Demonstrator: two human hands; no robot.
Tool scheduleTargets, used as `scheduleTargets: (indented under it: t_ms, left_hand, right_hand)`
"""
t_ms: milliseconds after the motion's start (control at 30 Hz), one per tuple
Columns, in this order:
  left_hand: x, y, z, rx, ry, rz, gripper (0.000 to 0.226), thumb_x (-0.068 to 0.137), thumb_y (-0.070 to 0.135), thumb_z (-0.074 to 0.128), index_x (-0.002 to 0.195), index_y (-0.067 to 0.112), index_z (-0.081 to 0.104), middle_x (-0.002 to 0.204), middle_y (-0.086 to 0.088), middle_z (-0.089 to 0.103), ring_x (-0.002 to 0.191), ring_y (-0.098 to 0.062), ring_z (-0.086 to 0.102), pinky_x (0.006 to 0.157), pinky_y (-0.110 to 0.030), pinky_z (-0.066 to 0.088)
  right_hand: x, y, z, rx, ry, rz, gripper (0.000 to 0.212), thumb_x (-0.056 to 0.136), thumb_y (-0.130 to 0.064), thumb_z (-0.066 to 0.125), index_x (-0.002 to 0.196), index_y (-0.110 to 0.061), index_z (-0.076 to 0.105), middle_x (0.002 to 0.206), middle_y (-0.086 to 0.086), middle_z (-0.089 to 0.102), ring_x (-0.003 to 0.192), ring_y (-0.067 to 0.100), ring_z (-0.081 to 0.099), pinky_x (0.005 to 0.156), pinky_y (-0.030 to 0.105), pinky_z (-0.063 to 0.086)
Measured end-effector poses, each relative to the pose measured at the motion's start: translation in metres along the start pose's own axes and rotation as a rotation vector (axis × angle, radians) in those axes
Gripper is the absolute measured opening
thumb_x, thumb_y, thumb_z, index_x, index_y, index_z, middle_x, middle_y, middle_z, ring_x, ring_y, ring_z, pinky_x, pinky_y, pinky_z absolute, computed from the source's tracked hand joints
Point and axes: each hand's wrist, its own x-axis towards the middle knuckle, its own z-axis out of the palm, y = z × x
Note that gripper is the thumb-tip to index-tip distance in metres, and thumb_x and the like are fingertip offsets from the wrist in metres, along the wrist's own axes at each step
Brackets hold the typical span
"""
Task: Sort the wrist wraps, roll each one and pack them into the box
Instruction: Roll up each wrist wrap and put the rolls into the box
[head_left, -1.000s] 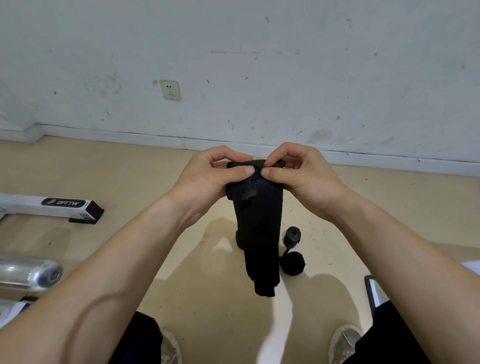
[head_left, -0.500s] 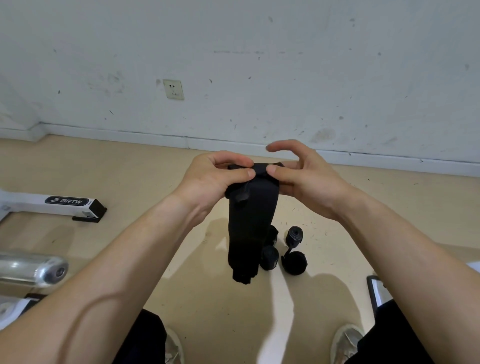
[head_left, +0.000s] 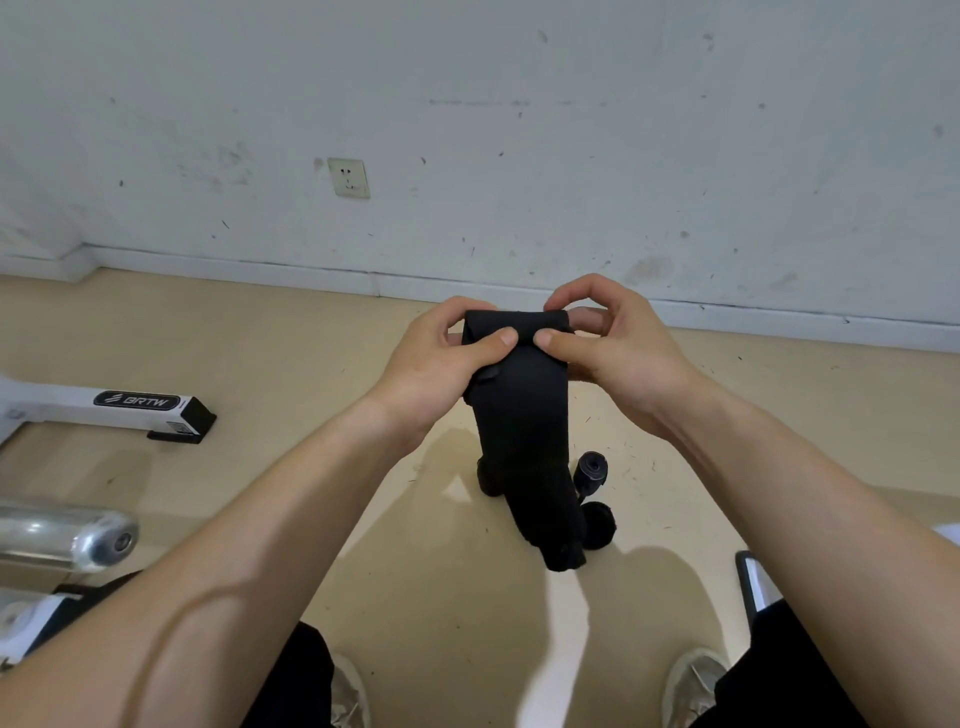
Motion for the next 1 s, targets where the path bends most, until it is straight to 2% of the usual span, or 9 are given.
scheduleTargets:
  t_ms: [67, 133, 267, 400, 500, 633, 733, 867, 1000]
  left_hand:
    - [0.001, 0.000, 0.001, -0.037, 0.006, 0.004, 0.022, 0.094, 0.014, 0.075, 0.114, 0.013, 0.068, 0.108, -0.022, 0.075, 0.102, -0.039, 0.073, 0.087, -0.046, 0.059]
    - [0.002, -0.001, 0.002, -0.055, 0.012, 0.010, 0.019, 0.093, 0.010, 0.075, 0.111, 0.013, 0.069, 0.106, -0.021, 0.075, 0.096, -0.033, 0.074, 0.090, -0.045, 0.058]
    - [0.004, -0.003, 0.002, -0.097, 0.009, 0.001, 0.021, 0.091, 0.003, 0.073, 0.108, 0.014, 0.070, 0.100, -0.015, 0.073, 0.092, -0.027, 0.069, 0.089, -0.042, 0.055]
    - [0.003, -0.002, 0.002, -0.146, -0.003, -0.030, 0.024, 0.091, -0.003, 0.070, 0.106, 0.015, 0.072, 0.101, -0.011, 0.073, 0.091, -0.026, 0.069, 0.085, -0.036, 0.055]
    - [0.001, -0.002, -0.001, -0.201, -0.053, -0.076, 0.023, 0.092, -0.001, 0.072, 0.112, 0.010, 0.072, 0.102, -0.010, 0.077, 0.092, -0.023, 0.074, 0.081, -0.028, 0.060]
    - [0.001, -0.002, -0.005, -0.131, -0.061, -0.095, 0.034, 0.091, 0.012, 0.077, 0.124, 0.008, 0.068, 0.108, -0.012, 0.079, 0.100, -0.024, 0.077, 0.088, -0.033, 0.062]
    - [0.002, -0.003, -0.004, -0.046, -0.050, -0.063, 0.034, 0.092, 0.018, 0.078, 0.124, 0.011, 0.069, 0.108, -0.011, 0.079, 0.100, -0.024, 0.077, 0.090, -0.036, 0.062]
    - [0.000, -0.002, -0.002, -0.046, -0.063, -0.021, 0.030, 0.092, 0.015, 0.077, 0.121, 0.009, 0.072, 0.108, -0.009, 0.079, 0.100, -0.021, 0.077, 0.084, -0.029, 0.062]
    - [-0.002, -0.003, 0.001, -0.056, -0.057, -0.025, 0.019, 0.093, 0.014, 0.075, 0.112, 0.009, 0.075, 0.104, -0.009, 0.080, 0.096, -0.020, 0.077, 0.079, -0.026, 0.062]
  right_hand:
    - [-0.001, -0.002, 0.000, -0.005, -0.039, 0.032, 0.018, 0.095, -0.001, 0.065, 0.101, -0.016, 0.058, 0.088, 0.012, 0.067, 0.068, 0.020, 0.065, 0.064, 0.031, 0.057]
    - [-0.001, -0.003, 0.000, 0.049, -0.076, 0.079, 0.014, 0.097, -0.001, 0.061, 0.099, -0.015, 0.056, 0.082, 0.008, 0.064, 0.066, 0.021, 0.059, 0.062, 0.030, 0.055]
    - [0.002, -0.003, -0.005, 0.210, -0.077, 0.117, 0.011, 0.097, -0.007, 0.064, 0.087, -0.011, 0.065, 0.083, 0.010, 0.064, 0.071, 0.025, 0.061, 0.068, 0.032, 0.058]
    - [0.002, 0.001, -0.006, 0.213, -0.085, 0.135, 0.013, 0.090, 0.002, 0.069, 0.085, -0.010, 0.070, 0.089, 0.014, 0.068, 0.080, 0.025, 0.069, 0.072, 0.031, 0.060]
    - [0.002, 0.002, -0.006, 0.247, -0.078, 0.161, 0.017, 0.088, 0.005, 0.070, 0.083, -0.011, 0.070, 0.089, 0.014, 0.065, 0.082, 0.025, 0.068, 0.072, 0.030, 0.061]
    - [0.002, 0.002, -0.005, 0.270, -0.048, 0.132, 0.017, 0.087, 0.006, 0.071, 0.085, -0.011, 0.070, 0.089, 0.012, 0.062, 0.079, 0.023, 0.068, 0.071, 0.030, 0.060]
    - [0.002, 0.001, -0.006, 0.266, -0.039, 0.096, 0.022, 0.086, 0.007, 0.072, 0.096, -0.012, 0.069, 0.090, 0.012, 0.063, 0.080, 0.025, 0.069, 0.080, 0.040, 0.063]
    - [0.003, -0.001, -0.010, 0.237, -0.028, 0.061, 0.021, 0.083, 0.008, 0.074, 0.097, -0.008, 0.071, 0.097, 0.015, 0.065, 0.082, 0.024, 0.071, 0.074, 0.033, 0.060]
    - [0.003, -0.003, -0.012, 0.002, -0.014, -0.026, 0.019, 0.080, 0.005, 0.080, 0.091, -0.009, 0.074, 0.105, 0.009, 0.075, 0.093, 0.030, 0.075, 0.085, 0.035, 0.061]
